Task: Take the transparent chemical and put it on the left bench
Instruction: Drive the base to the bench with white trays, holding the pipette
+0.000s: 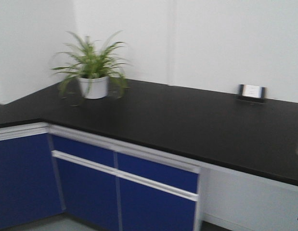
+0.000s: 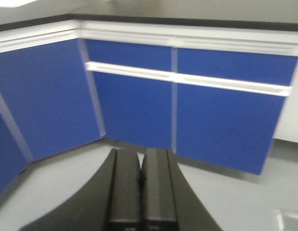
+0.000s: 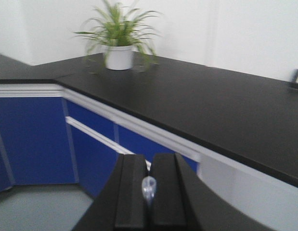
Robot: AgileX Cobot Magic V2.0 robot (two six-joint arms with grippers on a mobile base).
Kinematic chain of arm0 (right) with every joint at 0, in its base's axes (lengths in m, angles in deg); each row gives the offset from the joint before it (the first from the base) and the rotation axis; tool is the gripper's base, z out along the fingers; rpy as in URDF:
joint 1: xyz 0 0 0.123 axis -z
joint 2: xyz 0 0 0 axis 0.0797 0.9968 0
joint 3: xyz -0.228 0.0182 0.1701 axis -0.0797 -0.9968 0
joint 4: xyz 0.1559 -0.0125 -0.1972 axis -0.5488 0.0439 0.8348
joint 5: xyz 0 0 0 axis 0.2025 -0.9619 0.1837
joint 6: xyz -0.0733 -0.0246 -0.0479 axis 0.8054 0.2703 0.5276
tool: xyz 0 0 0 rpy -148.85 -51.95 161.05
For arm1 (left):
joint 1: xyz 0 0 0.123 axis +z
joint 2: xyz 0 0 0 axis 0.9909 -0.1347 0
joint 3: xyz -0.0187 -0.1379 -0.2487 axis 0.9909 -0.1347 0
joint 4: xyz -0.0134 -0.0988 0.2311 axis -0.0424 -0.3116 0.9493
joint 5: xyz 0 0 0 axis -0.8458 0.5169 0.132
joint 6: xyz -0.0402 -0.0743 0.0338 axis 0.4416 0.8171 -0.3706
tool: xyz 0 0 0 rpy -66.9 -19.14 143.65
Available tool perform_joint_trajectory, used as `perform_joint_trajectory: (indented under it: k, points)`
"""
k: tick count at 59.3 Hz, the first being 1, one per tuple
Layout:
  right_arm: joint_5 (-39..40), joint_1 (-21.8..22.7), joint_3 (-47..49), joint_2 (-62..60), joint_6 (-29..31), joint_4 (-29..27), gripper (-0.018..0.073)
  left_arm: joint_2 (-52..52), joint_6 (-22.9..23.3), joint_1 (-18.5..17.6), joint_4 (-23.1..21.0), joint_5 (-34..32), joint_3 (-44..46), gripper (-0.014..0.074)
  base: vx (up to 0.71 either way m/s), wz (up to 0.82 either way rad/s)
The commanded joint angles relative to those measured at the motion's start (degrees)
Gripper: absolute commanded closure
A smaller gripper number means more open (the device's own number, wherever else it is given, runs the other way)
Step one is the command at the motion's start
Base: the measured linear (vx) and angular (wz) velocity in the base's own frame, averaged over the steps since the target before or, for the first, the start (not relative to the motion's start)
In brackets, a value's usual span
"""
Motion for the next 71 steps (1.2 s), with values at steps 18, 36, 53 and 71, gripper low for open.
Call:
perform_joint_trajectory:
  k: [18, 36, 53, 71]
  points:
    - [-0.9, 0.1, 1.7, 0.1, -0.1, 1.6, 0.0562, 1.1, 0.4, -0.1, 0.0, -4.5, -0.9, 0.06, -0.27, 0.8]
    - [-0.9, 0.1, 1.7, 0.1, -0.1, 1.6, 0.0562, 1.1, 0.4, -0.1, 0.0, -4.5, -0.9, 0.06, -0.24, 0.74]
    - [-0.9, 0.1, 1.7, 0.1, -0.1, 1.6, 0.0562, 1.1, 0.4, -0.1, 0.0, -4.5, -0.9, 0.06, -0.19, 0.67]
    - [-0.9, 0.1, 1.7, 0.1, -0.1, 1.6, 0.0562, 1.1, 0.4, -0.1, 0.0, -4.5, -0.9, 0.06, -0.14, 0.62]
